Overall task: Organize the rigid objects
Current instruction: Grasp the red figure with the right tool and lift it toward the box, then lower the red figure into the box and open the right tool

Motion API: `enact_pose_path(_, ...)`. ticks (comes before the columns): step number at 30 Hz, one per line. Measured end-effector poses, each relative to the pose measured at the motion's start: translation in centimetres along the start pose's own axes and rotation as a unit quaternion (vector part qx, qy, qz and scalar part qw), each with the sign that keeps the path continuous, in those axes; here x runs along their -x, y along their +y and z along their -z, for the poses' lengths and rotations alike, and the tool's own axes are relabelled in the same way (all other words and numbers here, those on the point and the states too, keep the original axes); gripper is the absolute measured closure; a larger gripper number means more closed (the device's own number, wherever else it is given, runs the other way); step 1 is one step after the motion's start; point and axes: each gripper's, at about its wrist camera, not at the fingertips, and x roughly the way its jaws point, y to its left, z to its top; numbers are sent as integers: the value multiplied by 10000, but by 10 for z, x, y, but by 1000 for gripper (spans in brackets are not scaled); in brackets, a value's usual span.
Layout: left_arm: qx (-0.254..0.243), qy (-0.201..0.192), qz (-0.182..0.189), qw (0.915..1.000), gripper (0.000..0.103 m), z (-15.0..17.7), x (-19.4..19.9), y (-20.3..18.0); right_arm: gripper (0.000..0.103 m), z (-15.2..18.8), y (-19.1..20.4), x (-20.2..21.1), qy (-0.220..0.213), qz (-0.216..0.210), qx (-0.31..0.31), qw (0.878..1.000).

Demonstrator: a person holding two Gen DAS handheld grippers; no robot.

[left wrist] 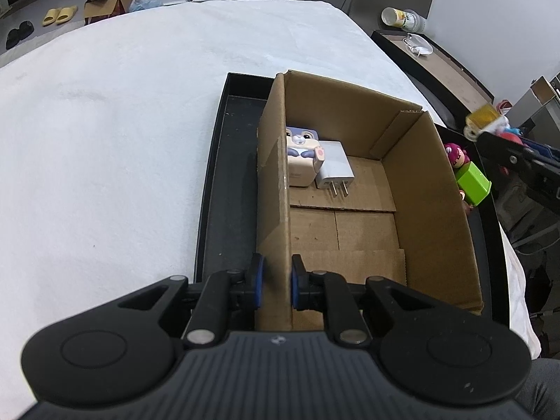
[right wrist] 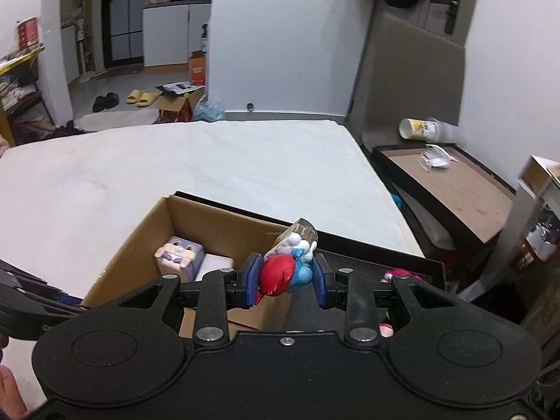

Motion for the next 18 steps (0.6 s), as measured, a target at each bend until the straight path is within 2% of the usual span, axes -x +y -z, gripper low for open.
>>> enact_pose_path(11, 107, 87, 130, 9998, 88, -7, -2, 8, 72, -10, 28, -14, 169, -102, 377, 9991)
enact_pose_path(18, 86, 70, 183, 9998, 87, -5, -1, 8, 72, -13, 41, -34, 442, -114, 682, 9966)
